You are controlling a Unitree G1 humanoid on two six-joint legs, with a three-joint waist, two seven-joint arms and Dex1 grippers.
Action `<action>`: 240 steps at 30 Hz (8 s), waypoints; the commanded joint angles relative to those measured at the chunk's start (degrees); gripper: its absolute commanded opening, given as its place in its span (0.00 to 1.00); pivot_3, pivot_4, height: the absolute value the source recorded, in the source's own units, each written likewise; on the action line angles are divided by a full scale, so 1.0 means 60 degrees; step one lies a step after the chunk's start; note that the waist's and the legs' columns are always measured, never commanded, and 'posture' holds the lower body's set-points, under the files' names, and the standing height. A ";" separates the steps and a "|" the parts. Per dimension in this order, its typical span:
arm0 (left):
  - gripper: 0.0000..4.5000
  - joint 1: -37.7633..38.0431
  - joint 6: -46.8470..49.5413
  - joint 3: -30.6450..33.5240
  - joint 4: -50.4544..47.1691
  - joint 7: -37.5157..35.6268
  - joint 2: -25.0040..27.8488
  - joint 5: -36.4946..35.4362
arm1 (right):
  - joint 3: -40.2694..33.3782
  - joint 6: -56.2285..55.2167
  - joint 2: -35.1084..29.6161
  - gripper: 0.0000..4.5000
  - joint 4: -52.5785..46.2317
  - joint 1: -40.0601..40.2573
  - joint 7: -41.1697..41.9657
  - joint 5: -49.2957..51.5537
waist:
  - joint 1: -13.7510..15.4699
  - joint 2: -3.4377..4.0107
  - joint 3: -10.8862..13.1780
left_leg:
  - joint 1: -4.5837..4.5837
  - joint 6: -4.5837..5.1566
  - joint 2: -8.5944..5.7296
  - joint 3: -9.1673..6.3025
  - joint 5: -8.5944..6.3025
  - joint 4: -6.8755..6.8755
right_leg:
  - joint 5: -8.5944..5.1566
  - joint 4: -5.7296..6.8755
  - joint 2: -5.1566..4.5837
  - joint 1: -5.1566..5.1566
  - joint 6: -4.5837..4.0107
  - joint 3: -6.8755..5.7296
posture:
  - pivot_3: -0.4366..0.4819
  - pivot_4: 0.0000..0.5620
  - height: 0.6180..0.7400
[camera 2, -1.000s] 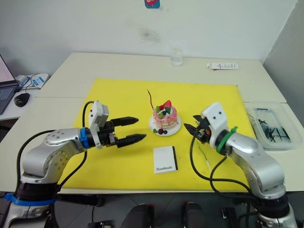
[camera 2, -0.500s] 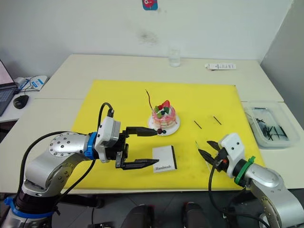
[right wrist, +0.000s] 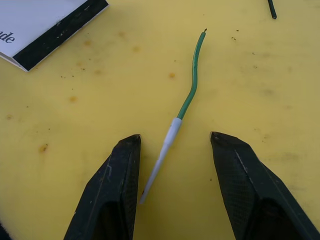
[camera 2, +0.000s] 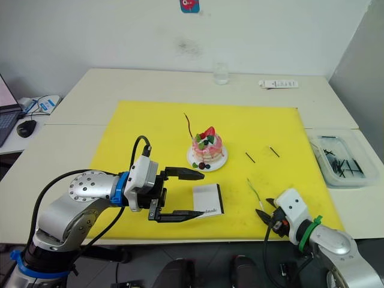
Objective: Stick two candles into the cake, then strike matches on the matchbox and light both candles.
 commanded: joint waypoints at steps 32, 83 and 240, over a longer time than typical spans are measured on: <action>1.00 0.0730 -0.0998 -0.1300 -0.0616 0.1031 -0.1444 0.0508 | -0.4881 -0.4175 -0.3294 0.01 0.4644 0.1158 0.6789 0.0955 | -0.0034 -0.0007 -0.0002 | 0.0010 0.0001 -0.0020 0.0006 0.0000 0.0003 | 0.0004 -0.0005 0.0030 0.0013 0.0016 0.0005 | 0.48 0.27 1.00; 1.00 0.0597 -0.1125 -0.2260 -0.0759 0.1718 -0.2032 0.1150 | -0.1015 0.0320 -0.6260 0.36 0.3699 -0.1702 0.6280 -0.0622 | 0.0011 0.0045 -0.0027 | 0.0012 0.0002 -0.0034 0.0009 0.0001 0.0018 | 0.0008 0.0006 0.0033 0.0017 0.0034 0.0006 | 0.48 0.27 1.00; 1.00 0.0846 0.6663 0.1693 0.2414 1.0775 0.1314 -1.3565 | 0.2568 -0.0984 -0.0610 0.21 0.2283 -0.5580 0.2809 -0.0136 | -0.0006 -0.0002 0.0027 | 0.0019 0.0000 0.0007 -0.0092 0.0001 -0.0017 | -0.0063 0.0108 0.0029 -0.0022 -0.0075 -0.0019 | 0.48 0.27 1.00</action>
